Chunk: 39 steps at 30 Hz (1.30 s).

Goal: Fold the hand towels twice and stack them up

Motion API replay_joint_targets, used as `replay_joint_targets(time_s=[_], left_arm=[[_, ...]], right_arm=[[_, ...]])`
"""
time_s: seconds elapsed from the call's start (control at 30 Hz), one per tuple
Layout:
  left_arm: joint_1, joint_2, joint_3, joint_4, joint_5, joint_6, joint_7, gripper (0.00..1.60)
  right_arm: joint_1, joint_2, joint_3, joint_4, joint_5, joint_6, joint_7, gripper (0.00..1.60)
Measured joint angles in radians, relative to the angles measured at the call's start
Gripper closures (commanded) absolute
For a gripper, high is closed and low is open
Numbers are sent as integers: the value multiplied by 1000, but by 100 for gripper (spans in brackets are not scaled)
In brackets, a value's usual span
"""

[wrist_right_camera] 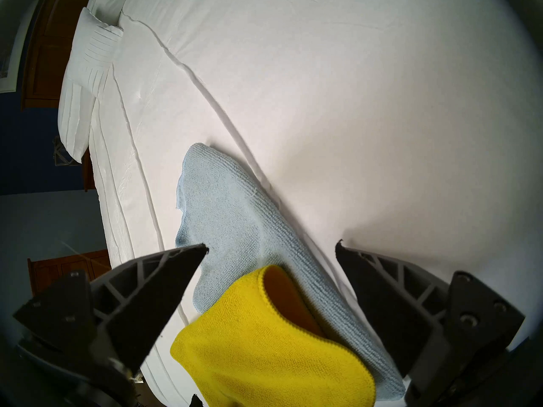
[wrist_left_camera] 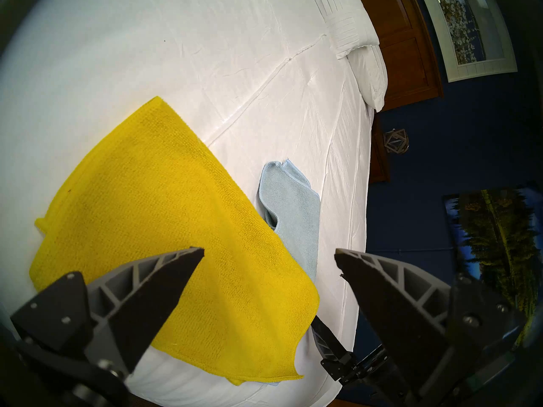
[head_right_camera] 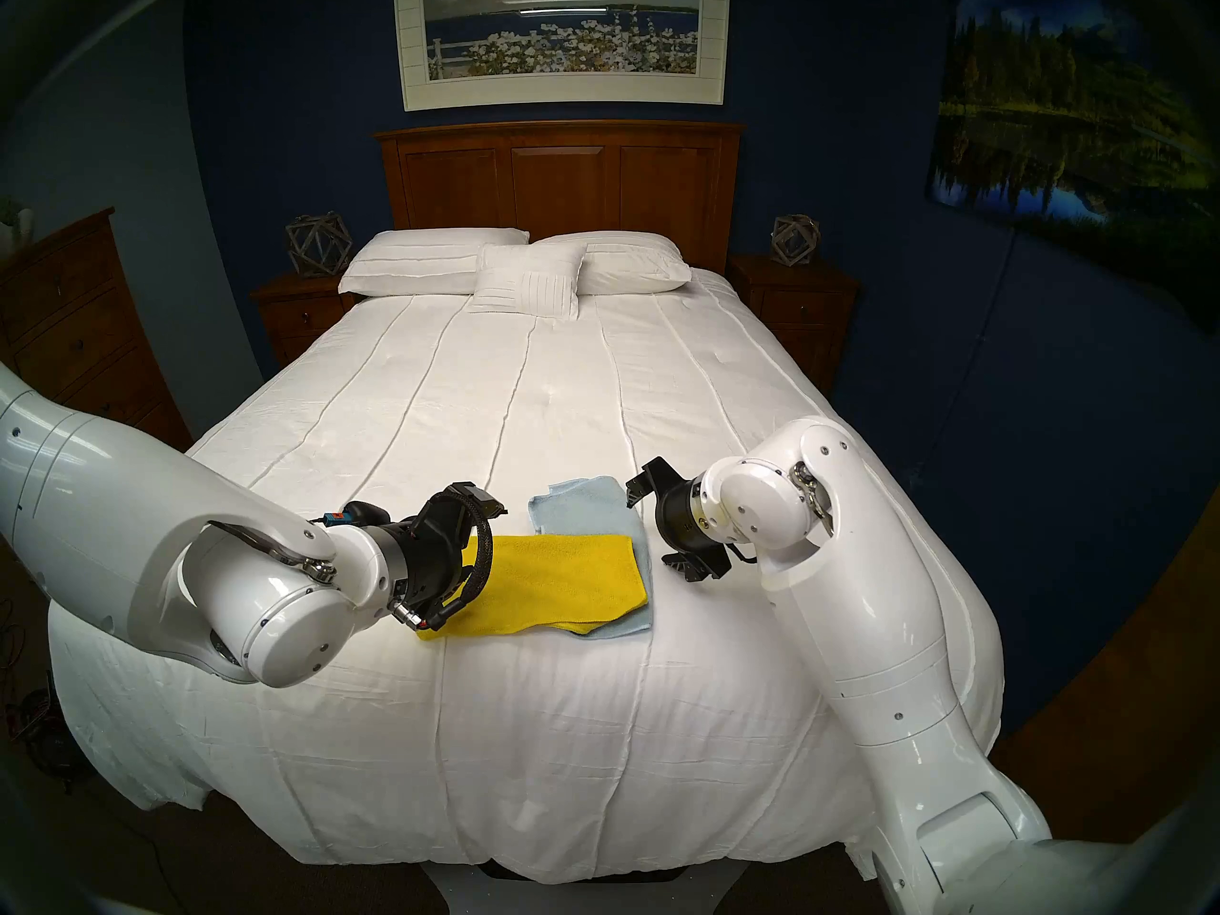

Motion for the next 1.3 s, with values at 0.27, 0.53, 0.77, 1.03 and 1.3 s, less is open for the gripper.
replay_joint_targets(time_s=[0.27,0.53,0.77,1.03,1.3], left_arm=[[1,0,0,0,0,0,0,0],[1,0,0,0,0,0,1,0],[1,0,0,0,0,0,1,0],[1,0,0,0,0,0,1,0],[1,0,0,0,1,0,1,0]], right_arm=[[-3,1,-8,-29,-6,26,19,0],[-5,1,-19,-27,14,56,32,0],[-1,-2,-29,14,14,73,52,0],[5,-6,-32,23,15,85,68,0],[10,-7,-33,8,19,92,71,0]])
